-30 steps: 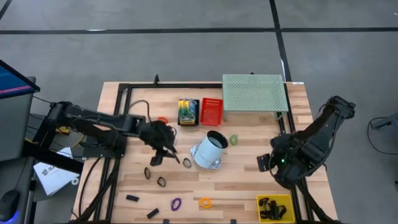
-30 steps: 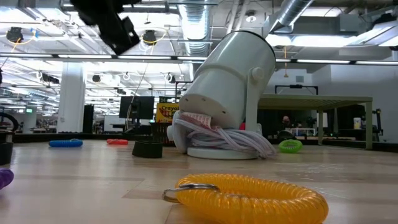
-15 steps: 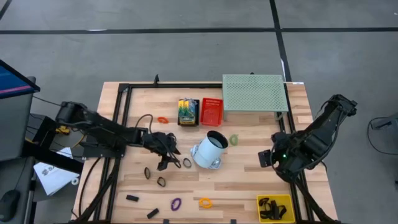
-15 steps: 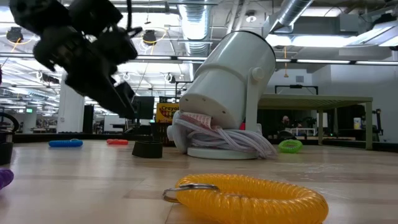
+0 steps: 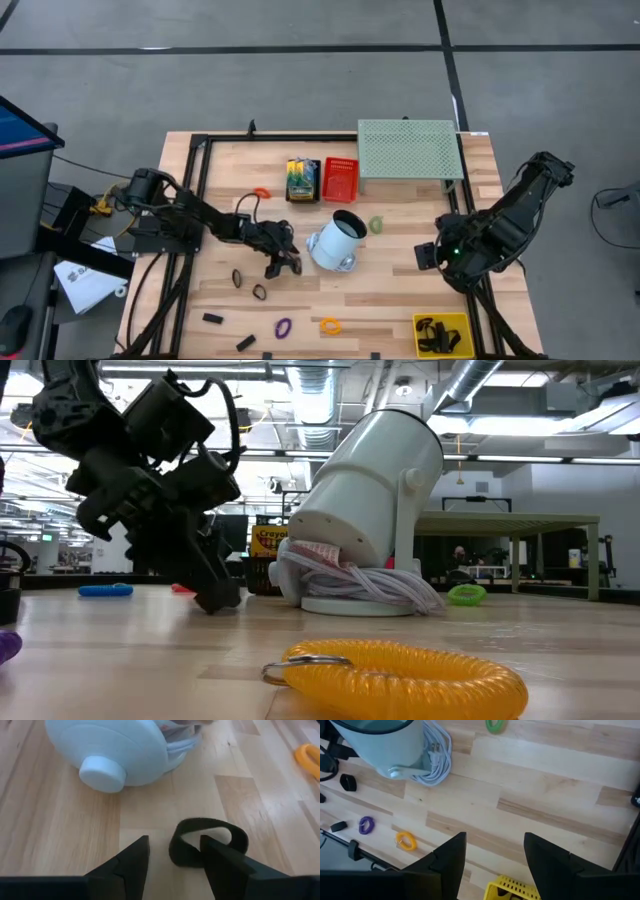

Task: Pick & Place Office Desk Supplies
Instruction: Put the black rubber band into the yellow bin

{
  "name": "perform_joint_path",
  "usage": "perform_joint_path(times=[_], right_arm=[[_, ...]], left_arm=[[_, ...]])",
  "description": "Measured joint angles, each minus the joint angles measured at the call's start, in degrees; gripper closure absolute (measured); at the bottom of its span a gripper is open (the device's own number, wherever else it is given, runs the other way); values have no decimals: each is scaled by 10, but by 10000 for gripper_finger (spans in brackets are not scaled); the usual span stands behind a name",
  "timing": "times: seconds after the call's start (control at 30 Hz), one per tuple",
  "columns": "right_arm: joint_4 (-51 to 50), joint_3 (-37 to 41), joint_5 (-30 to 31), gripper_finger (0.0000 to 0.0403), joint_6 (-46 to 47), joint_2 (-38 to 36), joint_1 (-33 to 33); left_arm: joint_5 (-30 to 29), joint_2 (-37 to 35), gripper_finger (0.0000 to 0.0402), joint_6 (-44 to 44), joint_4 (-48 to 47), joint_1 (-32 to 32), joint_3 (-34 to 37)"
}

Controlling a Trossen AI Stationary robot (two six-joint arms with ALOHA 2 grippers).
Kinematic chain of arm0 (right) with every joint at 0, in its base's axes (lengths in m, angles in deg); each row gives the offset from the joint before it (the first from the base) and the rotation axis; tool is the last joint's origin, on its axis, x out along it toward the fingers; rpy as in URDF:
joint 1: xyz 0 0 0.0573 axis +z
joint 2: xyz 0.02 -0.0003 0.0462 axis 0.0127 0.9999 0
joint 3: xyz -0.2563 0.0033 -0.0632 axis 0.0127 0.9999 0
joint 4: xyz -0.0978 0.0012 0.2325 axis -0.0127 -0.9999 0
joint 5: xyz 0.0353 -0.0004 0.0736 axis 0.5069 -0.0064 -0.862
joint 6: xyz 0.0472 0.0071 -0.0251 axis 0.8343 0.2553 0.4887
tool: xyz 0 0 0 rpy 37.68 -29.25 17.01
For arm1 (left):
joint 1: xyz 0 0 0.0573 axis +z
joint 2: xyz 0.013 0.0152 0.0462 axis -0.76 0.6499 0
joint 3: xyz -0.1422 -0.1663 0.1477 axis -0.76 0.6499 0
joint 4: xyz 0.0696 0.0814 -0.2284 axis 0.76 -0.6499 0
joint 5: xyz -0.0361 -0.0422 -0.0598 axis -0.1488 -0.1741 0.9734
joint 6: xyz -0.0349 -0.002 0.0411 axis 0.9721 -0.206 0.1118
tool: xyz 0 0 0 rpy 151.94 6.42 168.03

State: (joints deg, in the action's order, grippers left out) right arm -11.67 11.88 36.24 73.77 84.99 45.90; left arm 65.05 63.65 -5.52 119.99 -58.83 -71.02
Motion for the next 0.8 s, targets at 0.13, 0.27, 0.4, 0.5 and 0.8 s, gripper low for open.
perform_joint_path(times=[0.13, 0.27, 0.4, 0.5, 0.8], right_arm=[[0, 0, 0, 207, 8, 0, 2], [-1, 0, 1, 207, 7, 0, 2], [-4, 0, 8, 207, 7, 1, 2], [-3, 0, 18, 207, 7, 2, 2], [11, 0, 63, 207, -4, 2, -7]], left_arm=[[-9, 7, 264, 21, 0, 2, -6], [-13, 0, 347, 52, -11, 2, -7], [-4, -9, 392, 109, -17, 4, -7], [17, -26, 398, 132, -20, 4, -6], [87, -181, 400, 143, -59, 4, -6]])
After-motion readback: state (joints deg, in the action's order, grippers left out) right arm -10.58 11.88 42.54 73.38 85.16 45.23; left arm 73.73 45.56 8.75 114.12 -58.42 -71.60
